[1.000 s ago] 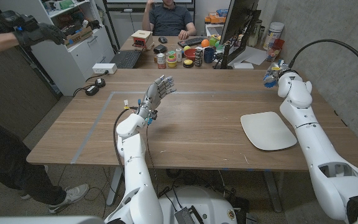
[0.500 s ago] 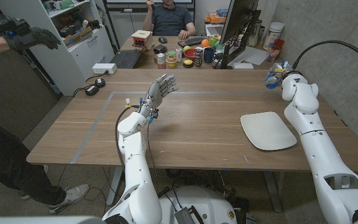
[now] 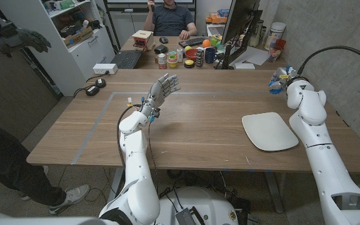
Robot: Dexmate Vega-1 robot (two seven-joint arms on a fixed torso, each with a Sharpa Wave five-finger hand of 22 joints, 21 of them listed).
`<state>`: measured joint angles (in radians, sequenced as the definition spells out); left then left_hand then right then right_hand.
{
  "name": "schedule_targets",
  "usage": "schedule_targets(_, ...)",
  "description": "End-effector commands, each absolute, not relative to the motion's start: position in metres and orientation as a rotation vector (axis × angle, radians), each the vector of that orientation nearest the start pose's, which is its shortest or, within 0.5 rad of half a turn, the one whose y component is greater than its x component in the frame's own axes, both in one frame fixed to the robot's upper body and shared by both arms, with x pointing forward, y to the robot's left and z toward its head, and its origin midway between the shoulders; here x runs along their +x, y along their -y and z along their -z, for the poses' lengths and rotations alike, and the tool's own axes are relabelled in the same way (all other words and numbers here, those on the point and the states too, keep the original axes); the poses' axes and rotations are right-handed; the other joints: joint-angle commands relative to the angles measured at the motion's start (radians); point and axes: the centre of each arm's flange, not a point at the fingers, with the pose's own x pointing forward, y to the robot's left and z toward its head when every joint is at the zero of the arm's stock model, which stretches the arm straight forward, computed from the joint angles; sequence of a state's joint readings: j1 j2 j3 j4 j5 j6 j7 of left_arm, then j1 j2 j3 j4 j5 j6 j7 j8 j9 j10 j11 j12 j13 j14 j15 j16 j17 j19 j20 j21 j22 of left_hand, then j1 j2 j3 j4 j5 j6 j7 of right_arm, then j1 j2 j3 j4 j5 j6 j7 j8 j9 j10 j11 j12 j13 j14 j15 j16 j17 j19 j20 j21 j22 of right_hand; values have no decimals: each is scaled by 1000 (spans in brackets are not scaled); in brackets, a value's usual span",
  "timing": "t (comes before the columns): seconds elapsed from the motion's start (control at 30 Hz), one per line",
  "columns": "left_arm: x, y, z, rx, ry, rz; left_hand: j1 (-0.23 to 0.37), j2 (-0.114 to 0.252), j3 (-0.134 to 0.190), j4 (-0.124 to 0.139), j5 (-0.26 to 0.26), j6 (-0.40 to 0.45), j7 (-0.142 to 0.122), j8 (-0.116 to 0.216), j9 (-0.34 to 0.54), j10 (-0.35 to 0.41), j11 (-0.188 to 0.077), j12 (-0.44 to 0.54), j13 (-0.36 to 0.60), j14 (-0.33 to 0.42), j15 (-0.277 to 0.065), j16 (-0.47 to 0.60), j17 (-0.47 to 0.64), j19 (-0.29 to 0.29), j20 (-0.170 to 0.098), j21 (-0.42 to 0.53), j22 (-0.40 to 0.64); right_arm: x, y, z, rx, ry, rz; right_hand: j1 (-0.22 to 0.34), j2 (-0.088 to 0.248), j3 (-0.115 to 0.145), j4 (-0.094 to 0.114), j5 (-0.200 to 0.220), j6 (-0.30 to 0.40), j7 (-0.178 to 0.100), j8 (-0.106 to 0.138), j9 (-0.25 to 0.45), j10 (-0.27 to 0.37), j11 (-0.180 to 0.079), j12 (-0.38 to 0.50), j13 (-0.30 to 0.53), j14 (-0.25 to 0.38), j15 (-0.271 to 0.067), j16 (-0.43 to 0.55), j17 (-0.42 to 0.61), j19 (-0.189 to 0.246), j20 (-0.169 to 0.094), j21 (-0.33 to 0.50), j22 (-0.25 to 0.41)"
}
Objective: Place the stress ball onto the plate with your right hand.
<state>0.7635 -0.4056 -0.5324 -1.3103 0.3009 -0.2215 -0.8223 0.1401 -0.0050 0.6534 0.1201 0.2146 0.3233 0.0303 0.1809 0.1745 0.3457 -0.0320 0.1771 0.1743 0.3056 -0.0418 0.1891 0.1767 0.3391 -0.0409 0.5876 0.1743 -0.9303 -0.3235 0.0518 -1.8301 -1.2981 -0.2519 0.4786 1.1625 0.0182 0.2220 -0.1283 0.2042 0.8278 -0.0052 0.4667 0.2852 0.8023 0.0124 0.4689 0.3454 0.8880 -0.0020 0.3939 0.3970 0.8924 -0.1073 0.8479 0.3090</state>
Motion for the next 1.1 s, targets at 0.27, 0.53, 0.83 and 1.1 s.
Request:
schedule_targets(0.27, 662, -205, 18, -39, 655, 486, -7, 2, -2, -1, 7, 4, 3, 7, 4, 0, 4, 4, 4, -1, -19, 4, 3, 14, -8, -9, 3, 534, 357, -59, -1421, 197, 477, 141, 125, 1, -1, 5, 14, 8, 10, 6, 18, -17, 8, 13, 173, -220, -17, -9, -21, -122, 5, -11)
schedule_targets(0.53, 667, -196, 17, -42, 653, 505, -7, 3, -3, -2, 7, 4, 3, 7, 4, 0, 5, 4, 4, -1, -20, 4, 3, 15, -8, -11, 3, 528, 357, -56, -1478, 233, 438, 141, 126, 0, 0, 5, 19, 6, 10, 6, 5, -16, 3, 15, 161, -222, -30, -12, -39, -121, 4, -19)
schedule_targets(0.83, 670, -193, 16, -44, 651, 507, -7, 3, -4, -2, 7, 4, 4, 7, 4, 1, 4, 5, 4, -1, -19, 4, 3, 16, -9, -12, 3, 523, 355, -53, -1537, 243, 373, 148, 129, 1, -1, 5, 28, 8, 12, 7, 0, -19, 0, 15, 157, -224, -38, -11, -49, -121, 10, -25)
schedule_targets(1.1, 673, -194, 16, -47, 649, 504, -8, 2, -4, -2, 8, 3, 3, 6, 4, -1, 3, 4, 4, -1, -19, 4, 3, 15, -8, -14, 3, 522, 353, -52, -1593, 198, 283, 151, 130, 1, -1, 5, 34, 9, 14, 9, 0, -18, 0, 17, 158, -224, -42, -10, -54, -121, 16, -29)
